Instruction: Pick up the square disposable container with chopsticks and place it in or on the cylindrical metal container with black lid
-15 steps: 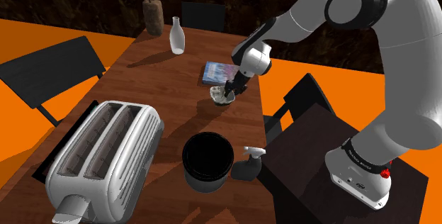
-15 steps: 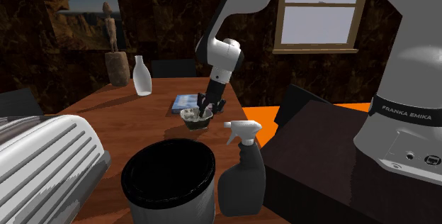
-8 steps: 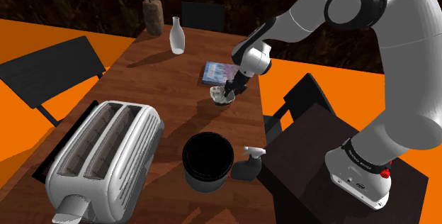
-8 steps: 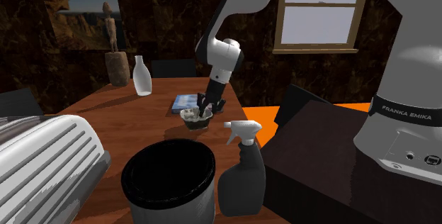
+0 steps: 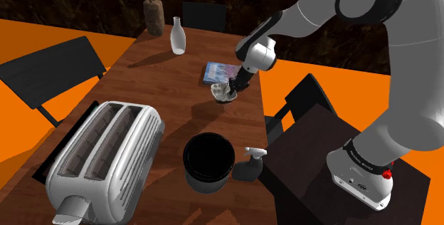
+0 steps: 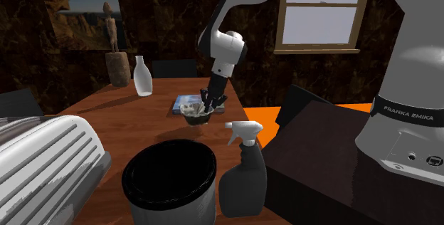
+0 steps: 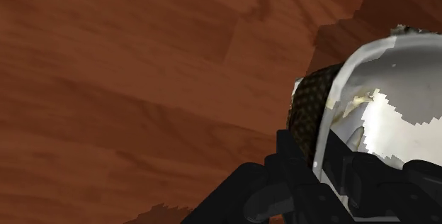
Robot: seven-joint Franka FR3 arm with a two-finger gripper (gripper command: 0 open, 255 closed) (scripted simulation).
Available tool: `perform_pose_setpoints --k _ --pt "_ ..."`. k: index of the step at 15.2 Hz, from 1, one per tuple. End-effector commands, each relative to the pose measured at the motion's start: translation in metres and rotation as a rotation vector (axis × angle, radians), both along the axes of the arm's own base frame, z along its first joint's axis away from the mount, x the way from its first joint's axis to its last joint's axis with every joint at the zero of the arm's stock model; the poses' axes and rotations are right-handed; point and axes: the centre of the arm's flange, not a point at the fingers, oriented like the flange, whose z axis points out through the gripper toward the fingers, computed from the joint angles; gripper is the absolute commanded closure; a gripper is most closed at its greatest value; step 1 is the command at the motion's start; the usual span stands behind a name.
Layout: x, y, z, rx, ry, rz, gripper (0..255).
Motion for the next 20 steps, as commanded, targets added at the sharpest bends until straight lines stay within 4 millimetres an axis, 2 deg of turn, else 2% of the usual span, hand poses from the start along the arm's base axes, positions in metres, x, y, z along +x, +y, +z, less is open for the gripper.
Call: perform_pose_setpoints --k 1,20 --pt "0.001 0.000 0.012 0.000 0.000 0.000 255" --pt "0.001 0.000 0.112 0.000 0.000 0.000 255"
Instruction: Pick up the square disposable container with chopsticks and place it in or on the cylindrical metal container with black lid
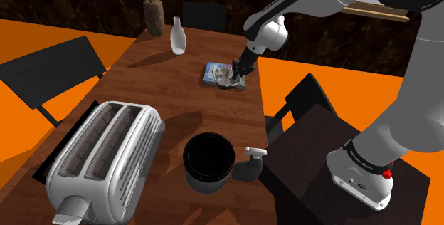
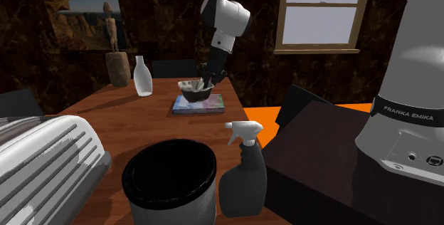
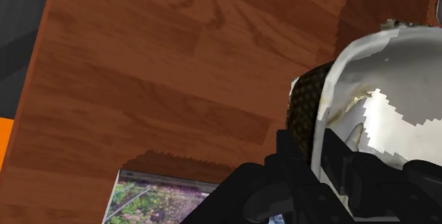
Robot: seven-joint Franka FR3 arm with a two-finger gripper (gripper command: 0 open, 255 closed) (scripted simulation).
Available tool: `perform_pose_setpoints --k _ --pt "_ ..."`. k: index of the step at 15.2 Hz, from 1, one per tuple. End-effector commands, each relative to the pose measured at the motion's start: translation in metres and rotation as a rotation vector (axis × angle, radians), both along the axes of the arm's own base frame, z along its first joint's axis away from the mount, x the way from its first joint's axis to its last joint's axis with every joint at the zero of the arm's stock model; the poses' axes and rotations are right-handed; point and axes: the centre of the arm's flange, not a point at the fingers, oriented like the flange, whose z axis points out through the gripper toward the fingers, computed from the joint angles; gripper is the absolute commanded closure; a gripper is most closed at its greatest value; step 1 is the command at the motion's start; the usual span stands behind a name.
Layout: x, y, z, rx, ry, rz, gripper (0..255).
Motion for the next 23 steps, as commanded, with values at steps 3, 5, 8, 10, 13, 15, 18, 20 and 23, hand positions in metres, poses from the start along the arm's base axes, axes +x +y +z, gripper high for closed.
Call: perform_pose_setpoints --k 3,5,8,10,13,15,18,20,23 --pt "0.000 0.000 0.020 0.000 0.000 0.000 255" --pt "0.000 0.000 0.030 0.000 0.000 0.000 255" --pt "0.000 0.000 0.046 0.000 0.000 0.000 255" --pt "0.000 0.000 0.057 0.000 0.000 0.000 255" --pt "0.000 0.000 0.073 0.000 0.000 0.000 255" --pt "-0.008 0.010 0.078 0.000 0.000 0.000 255" --pt "-0.034 0.040 0.077 0.000 0.000 0.000 255" --pt "-0.051 0.060 0.077 0.000 0.000 0.000 255" --pt "-0.077 0.090 0.076 0.000 0.000 0.000 255"
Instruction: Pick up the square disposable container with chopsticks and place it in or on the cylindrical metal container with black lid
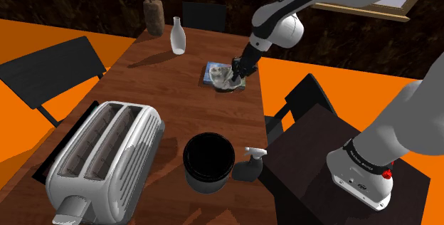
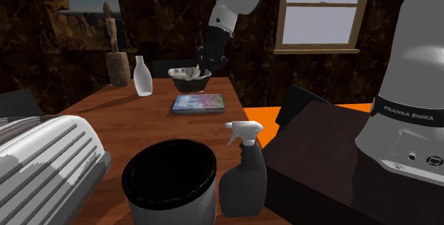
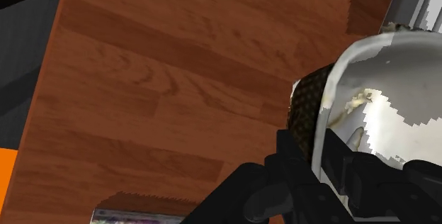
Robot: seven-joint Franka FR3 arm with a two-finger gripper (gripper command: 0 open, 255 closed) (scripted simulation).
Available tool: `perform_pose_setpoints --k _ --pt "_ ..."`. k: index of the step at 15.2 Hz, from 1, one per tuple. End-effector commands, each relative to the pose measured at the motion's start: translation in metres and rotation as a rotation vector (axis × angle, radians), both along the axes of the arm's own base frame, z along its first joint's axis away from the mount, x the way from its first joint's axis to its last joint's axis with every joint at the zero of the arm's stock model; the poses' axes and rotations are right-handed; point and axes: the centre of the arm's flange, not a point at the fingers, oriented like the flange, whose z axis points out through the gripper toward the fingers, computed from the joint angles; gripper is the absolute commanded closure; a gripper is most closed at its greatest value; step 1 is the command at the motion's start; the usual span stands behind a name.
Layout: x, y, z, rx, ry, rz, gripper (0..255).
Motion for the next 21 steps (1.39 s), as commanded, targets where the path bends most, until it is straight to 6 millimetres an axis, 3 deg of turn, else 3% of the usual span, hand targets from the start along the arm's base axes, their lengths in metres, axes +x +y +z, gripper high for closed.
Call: perform_pose_setpoints --k 1,21 --pt "-0.018 0.018 0.001 0.000 -0.001 -0.002 255" --pt "-0.190 0.219 -0.003 0.000 -0.001 -0.002 255"
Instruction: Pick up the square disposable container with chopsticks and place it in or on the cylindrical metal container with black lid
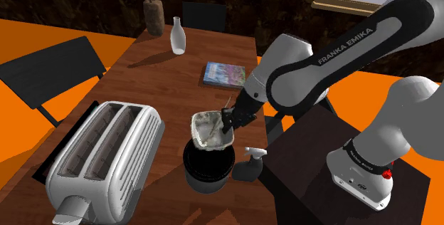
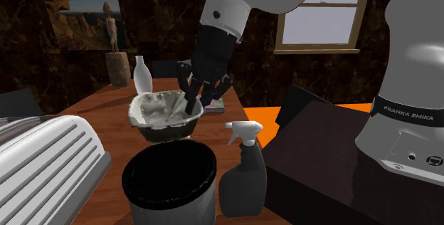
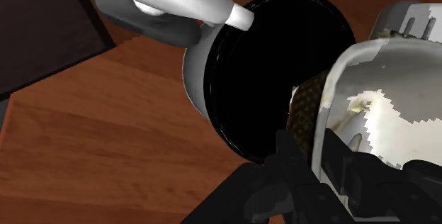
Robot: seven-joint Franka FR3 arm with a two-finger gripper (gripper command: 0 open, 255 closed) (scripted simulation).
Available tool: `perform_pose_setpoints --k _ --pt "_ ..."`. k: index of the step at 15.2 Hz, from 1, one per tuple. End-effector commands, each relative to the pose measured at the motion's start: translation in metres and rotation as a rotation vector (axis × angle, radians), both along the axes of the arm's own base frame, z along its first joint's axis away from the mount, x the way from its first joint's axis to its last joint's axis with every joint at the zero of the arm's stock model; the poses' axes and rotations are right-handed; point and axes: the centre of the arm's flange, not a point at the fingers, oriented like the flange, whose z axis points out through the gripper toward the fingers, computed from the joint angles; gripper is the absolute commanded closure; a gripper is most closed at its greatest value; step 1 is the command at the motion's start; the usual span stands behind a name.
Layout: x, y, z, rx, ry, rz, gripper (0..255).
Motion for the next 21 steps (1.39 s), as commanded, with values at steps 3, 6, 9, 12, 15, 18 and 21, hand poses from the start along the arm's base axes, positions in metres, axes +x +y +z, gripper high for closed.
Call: perform_pose_setpoints --k 3,6,9,12,15,18,21 --pt "-0.033 0.035 0.000 0.001 -0.001 -0.003 255" --pt "-0.033 0.035 -0.016 0.001 -0.001 -0.003 255" --pt "-0.033 0.035 -0.032 0.001 -0.001 -0.003 255" --pt "-0.033 0.035 -0.048 0.001 -0.001 -0.003 255" --pt "-0.033 0.035 -0.063 0.001 -0.001 -0.003 255" --pt "-0.033 0.035 -0.063 0.001 0.000 -0.003 255" --pt "-0.033 0.035 -0.063 0.001 -0.001 -0.003 255"
